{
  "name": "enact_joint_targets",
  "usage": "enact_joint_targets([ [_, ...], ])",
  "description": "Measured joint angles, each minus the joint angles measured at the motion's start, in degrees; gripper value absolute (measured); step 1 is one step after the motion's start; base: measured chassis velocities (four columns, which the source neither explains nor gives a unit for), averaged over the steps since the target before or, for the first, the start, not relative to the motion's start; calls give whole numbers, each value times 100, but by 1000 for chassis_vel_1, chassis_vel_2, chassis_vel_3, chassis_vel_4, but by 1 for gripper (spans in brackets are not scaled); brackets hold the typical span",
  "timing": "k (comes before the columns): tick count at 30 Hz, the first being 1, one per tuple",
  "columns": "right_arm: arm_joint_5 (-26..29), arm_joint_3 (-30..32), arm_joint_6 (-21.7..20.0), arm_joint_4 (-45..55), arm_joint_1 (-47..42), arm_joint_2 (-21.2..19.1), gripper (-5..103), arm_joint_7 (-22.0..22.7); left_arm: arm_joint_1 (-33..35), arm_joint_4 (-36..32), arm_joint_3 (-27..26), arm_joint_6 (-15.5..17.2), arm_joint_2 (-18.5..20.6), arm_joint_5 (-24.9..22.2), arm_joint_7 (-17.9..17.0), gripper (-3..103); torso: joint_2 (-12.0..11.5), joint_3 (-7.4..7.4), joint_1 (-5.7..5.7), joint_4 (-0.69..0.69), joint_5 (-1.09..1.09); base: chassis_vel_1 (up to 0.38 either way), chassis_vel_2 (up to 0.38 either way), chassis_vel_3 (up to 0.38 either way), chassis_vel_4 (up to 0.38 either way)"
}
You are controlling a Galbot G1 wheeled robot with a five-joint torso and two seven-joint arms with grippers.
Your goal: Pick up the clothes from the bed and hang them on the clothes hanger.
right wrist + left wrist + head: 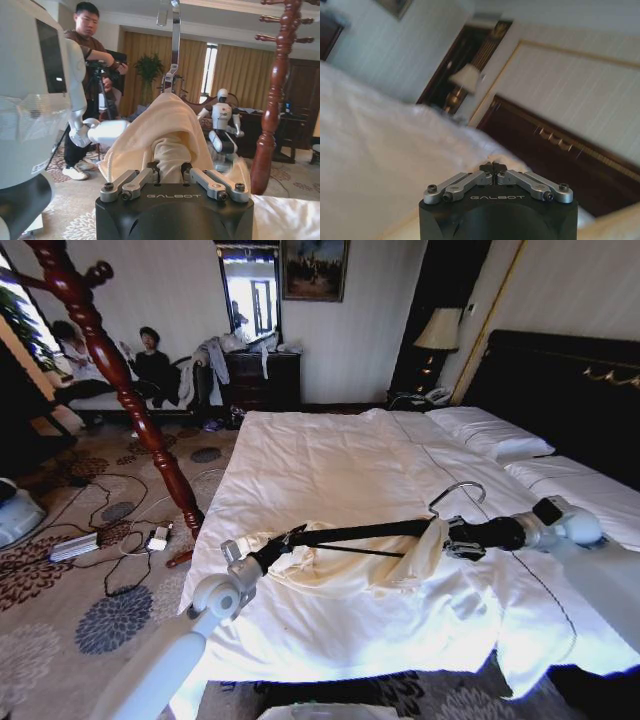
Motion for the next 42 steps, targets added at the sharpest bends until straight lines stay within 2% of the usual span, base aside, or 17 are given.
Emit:
enact_joint_targets([
  [3, -156, -56, -4, -96, 6, 103, 15, 200, -482, -258, -192, 57, 199, -647, -171, 0, 0, 0, 0, 1, 0, 0, 0, 0, 0],
  [4, -156, -56, -4, -96, 6, 103, 15, 200, -482, -258, -192, 57, 199, -647, -171, 0, 0, 0, 0, 1, 0, 0, 0, 0, 0],
  [6, -242, -122, -2, -132, 8, 182, 15, 523, -863, -377, -259, 78, 408, -1084, -287, 0, 0, 0, 0, 0, 1, 0, 0, 0, 0],
  [7, -242, -122, -2, -132, 8, 182, 15, 523, -863, -377, -259, 78, 408, -1084, -287, 0, 0, 0, 0, 0, 1, 0, 0, 0, 0],
  [9, -300, -164, 16, -127, -5, 249, 15, 901, -1173, -469, -284, 102, 635, -1375, -367, 0, 0, 0, 0, 0, 1, 0, 0, 0, 0],
  [11, -331, -177, 33, -96, -39, 278, 15, 1076, -1355, -535, -300, 124, 763, -1552, -424, 0, 0, 0, 0, 2, 1, 0, 0, 0, 0],
  [16, -403, -190, 64, -27, -106, 303, 15, 1224, -1643, -626, -238, 172, 843, -1752, -514, 0, 0, 0, 0, 0, 0, 0, 0, 0, 0],
  [23, -405, -275, 93, 81, -129, 402, 15, 1509, -1920, -851, 39, 252, 780, -1854, -625, 0, 0, 0, 0, 0, 0, 0, 0, 0, 0],
  [27, -500, -353, 147, 95, -147, 468, 15, 2018, -1873, -1227, 198, 380, 783, -1815, -666, 0, 1, 0, 0, 0, 1, 0, 0, 0, 0],
  [28, -500, -353, 147, 95, -147, 468, 15, 2018, -1873, -1227, 198, 380, 783, -1815, -666, 0, 1, 0, 0, 0, 1, 0, 0, 0, 0],
  [33, -559, -389, 173, 50, -132, 453, 15, 2574, -1625, -1475, 175, 438, 906, -1596, -633, 0, 1, 0, 0, 0, 1, 0, 0, 0, 0],
  [42, -481, -516, 190, 103, -44, 449, 15, 2921, -1332, -1635, 400, 558, 1006, -991, -435, 0, 0, -1, 0, 0, 0, 0, 0, 0, 0],
])
